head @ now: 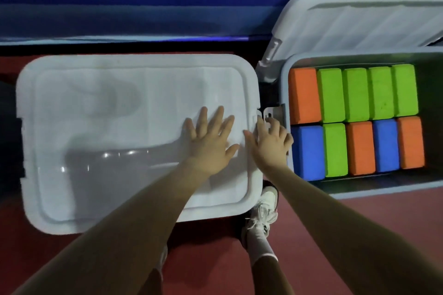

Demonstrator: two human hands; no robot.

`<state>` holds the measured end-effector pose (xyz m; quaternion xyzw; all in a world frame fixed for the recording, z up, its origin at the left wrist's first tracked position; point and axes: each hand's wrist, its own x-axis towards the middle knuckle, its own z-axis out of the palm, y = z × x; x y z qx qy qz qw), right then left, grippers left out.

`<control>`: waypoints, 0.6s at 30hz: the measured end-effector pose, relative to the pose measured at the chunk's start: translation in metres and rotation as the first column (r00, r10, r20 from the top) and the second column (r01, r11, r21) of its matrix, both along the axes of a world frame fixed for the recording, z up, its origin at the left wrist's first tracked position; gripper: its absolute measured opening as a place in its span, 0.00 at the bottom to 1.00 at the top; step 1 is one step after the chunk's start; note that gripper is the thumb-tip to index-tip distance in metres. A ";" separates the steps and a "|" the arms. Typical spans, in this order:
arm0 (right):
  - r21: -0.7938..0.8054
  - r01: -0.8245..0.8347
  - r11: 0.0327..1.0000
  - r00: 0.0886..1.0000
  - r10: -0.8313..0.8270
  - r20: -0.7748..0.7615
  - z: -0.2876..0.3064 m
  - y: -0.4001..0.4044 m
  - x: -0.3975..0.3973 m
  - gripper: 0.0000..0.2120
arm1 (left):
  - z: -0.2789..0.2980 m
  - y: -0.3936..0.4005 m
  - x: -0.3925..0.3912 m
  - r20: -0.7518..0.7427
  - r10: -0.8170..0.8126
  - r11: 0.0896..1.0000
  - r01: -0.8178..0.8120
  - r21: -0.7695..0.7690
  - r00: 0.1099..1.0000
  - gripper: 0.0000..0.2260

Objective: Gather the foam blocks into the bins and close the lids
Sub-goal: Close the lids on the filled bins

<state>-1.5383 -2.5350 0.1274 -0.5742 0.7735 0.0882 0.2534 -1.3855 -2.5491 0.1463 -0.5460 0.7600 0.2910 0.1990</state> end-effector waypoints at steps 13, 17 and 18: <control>-0.153 -0.141 0.978 0.975 0.164 0.150 -0.022 -0.009 -0.028 0.42 | -0.011 0.000 -0.013 0.031 0.123 0.990 -0.120 -0.077 0.992 0.48; -0.081 -0.303 0.950 0.945 0.310 0.100 -0.030 -0.025 -0.038 0.48 | -0.015 -0.004 -0.019 0.088 0.108 0.994 -0.106 -0.029 0.990 0.49; -0.062 -0.331 0.942 0.938 0.335 0.086 -0.032 -0.027 -0.039 0.49 | -0.015 -0.006 -0.021 0.102 0.103 0.995 -0.102 -0.021 0.989 0.49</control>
